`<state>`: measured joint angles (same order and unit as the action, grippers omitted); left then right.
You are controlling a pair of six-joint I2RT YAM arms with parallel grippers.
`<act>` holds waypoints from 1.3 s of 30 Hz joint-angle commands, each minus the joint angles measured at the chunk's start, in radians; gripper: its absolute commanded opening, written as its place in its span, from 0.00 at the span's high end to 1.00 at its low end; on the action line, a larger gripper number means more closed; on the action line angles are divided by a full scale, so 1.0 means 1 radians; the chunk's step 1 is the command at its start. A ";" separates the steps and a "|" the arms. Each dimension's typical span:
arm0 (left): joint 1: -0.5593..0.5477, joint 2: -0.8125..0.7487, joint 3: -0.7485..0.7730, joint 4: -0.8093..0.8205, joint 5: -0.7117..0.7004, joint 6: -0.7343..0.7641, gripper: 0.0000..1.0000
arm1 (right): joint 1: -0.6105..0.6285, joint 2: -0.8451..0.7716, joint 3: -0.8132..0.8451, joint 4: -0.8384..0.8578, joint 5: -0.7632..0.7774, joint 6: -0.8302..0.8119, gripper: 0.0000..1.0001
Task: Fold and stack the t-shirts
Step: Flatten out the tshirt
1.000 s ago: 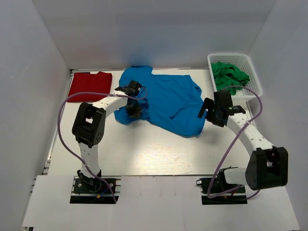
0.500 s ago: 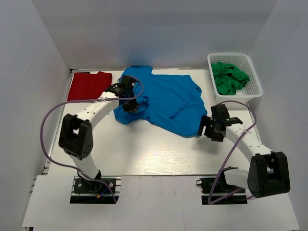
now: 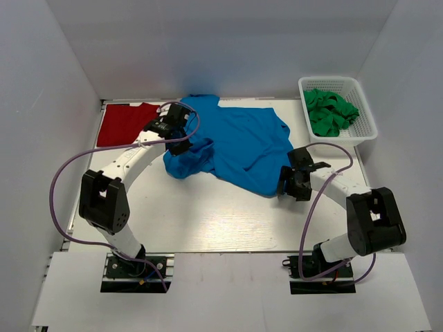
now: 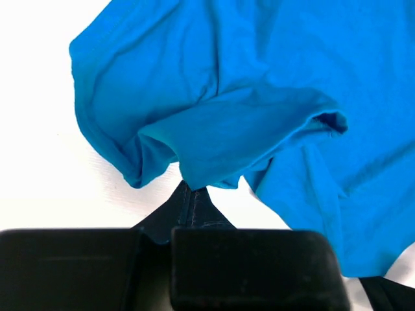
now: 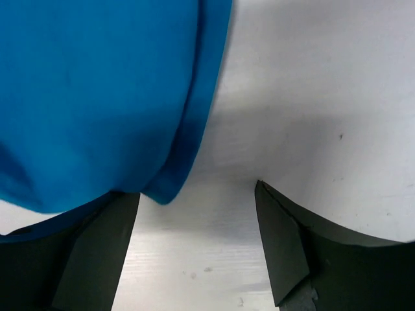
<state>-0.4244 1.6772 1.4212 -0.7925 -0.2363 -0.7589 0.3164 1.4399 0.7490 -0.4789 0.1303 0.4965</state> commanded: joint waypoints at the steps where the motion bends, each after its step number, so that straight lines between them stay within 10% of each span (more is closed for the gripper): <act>1: 0.001 -0.057 0.036 -0.025 -0.038 0.012 1.00 | 0.006 0.019 0.026 0.063 0.036 0.033 0.24; 10: 0.001 -0.045 0.036 -0.036 -0.038 0.012 1.00 | 0.021 0.080 0.033 0.166 -0.031 0.001 0.44; 12: 0.001 -0.045 0.036 -0.036 -0.038 0.012 1.00 | 0.021 0.082 0.035 0.171 -0.034 -0.007 0.55; 15: 0.001 -0.045 0.036 -0.045 -0.038 0.012 1.00 | 0.020 0.065 0.038 0.162 -0.058 -0.013 1.00; 39: 0.001 -0.339 0.332 -0.082 -0.552 0.113 1.00 | -0.051 -0.338 0.554 -0.027 0.199 -0.354 1.00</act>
<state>-0.4248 1.4387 1.6947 -0.9039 -0.6514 -0.6983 0.2760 1.1500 1.2190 -0.5259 0.2554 0.2192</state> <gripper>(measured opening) 0.022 0.014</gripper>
